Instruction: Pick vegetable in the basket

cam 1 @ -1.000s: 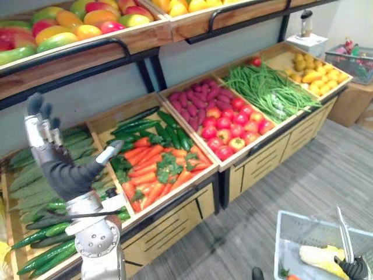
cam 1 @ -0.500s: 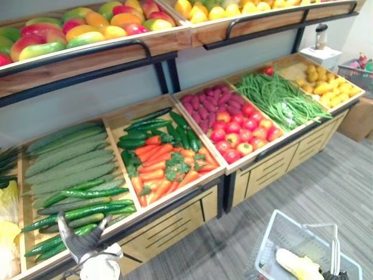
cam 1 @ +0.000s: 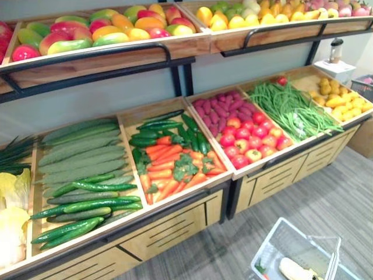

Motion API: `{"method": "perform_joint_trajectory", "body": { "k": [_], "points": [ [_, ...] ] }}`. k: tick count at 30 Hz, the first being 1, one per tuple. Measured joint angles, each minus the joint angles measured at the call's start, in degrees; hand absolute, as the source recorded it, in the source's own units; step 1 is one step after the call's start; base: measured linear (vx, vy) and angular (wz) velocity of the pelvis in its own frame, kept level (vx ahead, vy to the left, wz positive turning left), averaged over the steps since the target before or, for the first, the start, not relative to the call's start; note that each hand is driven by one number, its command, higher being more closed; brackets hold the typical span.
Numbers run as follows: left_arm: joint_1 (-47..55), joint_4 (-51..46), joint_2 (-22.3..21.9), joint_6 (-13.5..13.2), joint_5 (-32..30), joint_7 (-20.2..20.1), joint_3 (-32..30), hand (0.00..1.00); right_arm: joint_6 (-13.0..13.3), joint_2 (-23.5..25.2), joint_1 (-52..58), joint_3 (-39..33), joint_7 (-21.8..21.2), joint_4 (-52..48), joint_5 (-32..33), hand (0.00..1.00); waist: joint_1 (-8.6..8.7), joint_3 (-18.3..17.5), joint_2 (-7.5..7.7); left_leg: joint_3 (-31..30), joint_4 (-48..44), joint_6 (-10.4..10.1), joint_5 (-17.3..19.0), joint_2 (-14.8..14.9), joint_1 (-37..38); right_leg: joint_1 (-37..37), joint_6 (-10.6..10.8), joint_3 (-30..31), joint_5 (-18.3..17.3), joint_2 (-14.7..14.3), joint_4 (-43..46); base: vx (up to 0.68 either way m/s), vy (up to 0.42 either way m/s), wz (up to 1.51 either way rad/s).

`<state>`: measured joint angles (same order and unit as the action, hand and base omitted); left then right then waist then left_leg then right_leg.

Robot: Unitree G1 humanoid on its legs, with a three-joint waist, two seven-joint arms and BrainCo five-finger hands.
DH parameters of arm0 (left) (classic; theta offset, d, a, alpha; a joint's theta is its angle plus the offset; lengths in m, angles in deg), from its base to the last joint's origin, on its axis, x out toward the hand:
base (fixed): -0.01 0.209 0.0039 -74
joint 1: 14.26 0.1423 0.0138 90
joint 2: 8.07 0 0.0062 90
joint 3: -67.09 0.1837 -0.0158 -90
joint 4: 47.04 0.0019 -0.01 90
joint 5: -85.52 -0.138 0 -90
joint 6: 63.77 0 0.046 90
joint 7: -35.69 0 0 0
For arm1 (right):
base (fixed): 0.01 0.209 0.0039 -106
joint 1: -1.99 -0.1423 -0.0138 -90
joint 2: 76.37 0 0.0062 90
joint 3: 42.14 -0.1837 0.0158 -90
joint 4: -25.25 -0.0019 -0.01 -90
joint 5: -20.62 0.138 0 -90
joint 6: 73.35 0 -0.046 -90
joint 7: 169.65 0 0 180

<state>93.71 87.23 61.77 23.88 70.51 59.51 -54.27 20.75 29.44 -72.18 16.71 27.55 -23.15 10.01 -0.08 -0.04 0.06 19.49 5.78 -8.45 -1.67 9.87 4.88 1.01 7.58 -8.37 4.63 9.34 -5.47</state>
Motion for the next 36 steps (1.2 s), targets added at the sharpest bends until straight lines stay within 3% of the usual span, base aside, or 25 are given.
{"method": "perform_joint_trajectory", "body": {
  "k": [2, 3, 12, 18, 21, 26, 31, 33, 34, 35, 36],
  "points": [
    [-0.14, 1.94, 0.08, 0.08, -1.66, -0.13, 0.68, 0.00, 0.01, -0.04, -0.79, 0.03, 0.11, 1.70, 0.08, 1.00, -0.01, -0.11, -0.05, -0.20, 0.00, -0.04, 0.10, -0.05, -0.34, -0.05, -0.03, -0.19, -0.02, 0.03, -0.27, 0.00, 0.000, 0.00],
    [-1.99, 6.09, 2.59, -0.13, -1.67, -0.61, 6.36, 0.00, 0.01, -1.82, -4.39, 0.67, 0.53, 6.10, 1.88, 1.00, 0.14, -0.18, -0.23, -2.48, -0.34, -0.54, 0.57, -0.45, -0.74, -0.75, 0.44, -1.42, -1.42, 0.54, 1.54, 0.00, 0.000, 0.00],
    [-2.67, 6.10, 2.63, -0.13, -1.08, -1.82, 6.27, 0.00, 0.00, -1.82, -4.86, 0.74, 0.33, 6.08, 1.85, 1.00, 0.25, -0.03, -0.02, -1.08, -0.35, -0.36, 1.11, -0.26, -0.82, -1.73, 0.45, -0.30, -1.87, 0.30, 1.49, 0.00, -0.004, -0.07],
    [-5.89, 6.09, 5.42, -0.46, 1.55, -3.97, 7.05, 0.00, -0.13, -2.81, -5.92, 5.34, -1.46, 6.08, 1.58, 1.00, 1.21, 1.55, 1.17, -0.40, -1.53, -0.72, 1.80, 0.29, -1.08, -1.64, 0.61, 0.23, -1.42, -0.24, 0.60, 0.02, -0.021, -0.08],
    [-7.18, 5.90, 6.65, -2.11, 3.75, -4.42, 8.23, 0.00, -0.21, -3.98, -7.28, 6.96, -1.73, 6.07, 1.15, 1.00, 1.40, 3.25, 1.23, 0.16, -5.14, -0.60, 4.01, 0.74, -1.62, -0.96, 0.77, 0.88, -1.25, -0.18, 0.48, 0.06, -0.020, -0.11],
    [-7.43, 4.91, 6.66, -2.58, 5.91, -4.42, 8.77, 0.00, -0.18, -5.25, -8.57, 6.98, -1.60, 6.06, -0.65, 1.00, 1.36, 5.05, 1.04, -0.93, -11.85, 0.01, 7.21, 1.20, -3.72, -0.59, 0.86, -0.18, -1.30, 0.39, 1.23, 0.05, -0.014, -0.08],
    [-8.62, 3.95, 6.74, -2.58, 5.61, -4.38, 12.50, 0.00, 0.08, -7.37, -9.92, 6.88, -1.30, 5.24, -0.67, 1.00, 1.35, 6.74, -0.10, -0.94, -21.10, 1.09, 13.53, 1.87, -7.38, -4.47, 2.07, 2.28, -1.99, 1.14, 5.94, -0.05, 0.067, -0.25],
    [-9.24, 3.74, 7.84, -2.72, 5.08, -4.39, 13.80, 0.00, 0.31, -7.01, -9.89, 6.91, -1.28, 3.73, -0.69, 1.00, 1.40, 7.01, 0.48, 1.58, -23.39, 1.67, 15.26, 1.62, -9.11, -7.80, 3.10, 5.61, -0.93, 1.64, 6.80, -0.16, 0.148, -0.80],
    [-9.82, 3.73, 8.99, -2.75, 5.08, -4.39, 14.10, 0.00, 0.33, -6.61, -9.98, 7.03, -1.19, 2.80, -0.70, 1.00, 1.43, 7.32, 1.11, 3.77, -24.69, 2.08, 16.31, 1.69, -10.42, -10.05, 3.50, 7.38, 1.50, 1.68, 6.23, -0.22, 0.147, -1.16],
    [-10.97, 3.64, 10.32, -2.71, 5.11, -4.34, 14.02, 0.00, 0.29, -6.36, -10.07, 8.04, -1.11, 1.81, -0.71, 1.00, 1.51, 7.79, 1.88, 7.07, -25.35, 2.94, 16.67, 1.68, -11.21, -12.27, 3.24, 7.34, 6.71, 1.28, 4.10, -0.31, 0.153, -1.48],
    [-11.07, 3.62, 11.16, -2.68, 5.10, -4.29, 13.82, 0.00, 0.31, -6.40, -10.44, 9.35, -1.07, 1.07, -0.72, 1.00, 1.35, 7.93, 1.67, 9.70, -24.51, 4.31, 15.90, 2.48, -11.51, -12.90, 2.82, 6.47, 13.75, 0.58, -0.75, -0.23, 0.094, -1.35]
  ]
}}
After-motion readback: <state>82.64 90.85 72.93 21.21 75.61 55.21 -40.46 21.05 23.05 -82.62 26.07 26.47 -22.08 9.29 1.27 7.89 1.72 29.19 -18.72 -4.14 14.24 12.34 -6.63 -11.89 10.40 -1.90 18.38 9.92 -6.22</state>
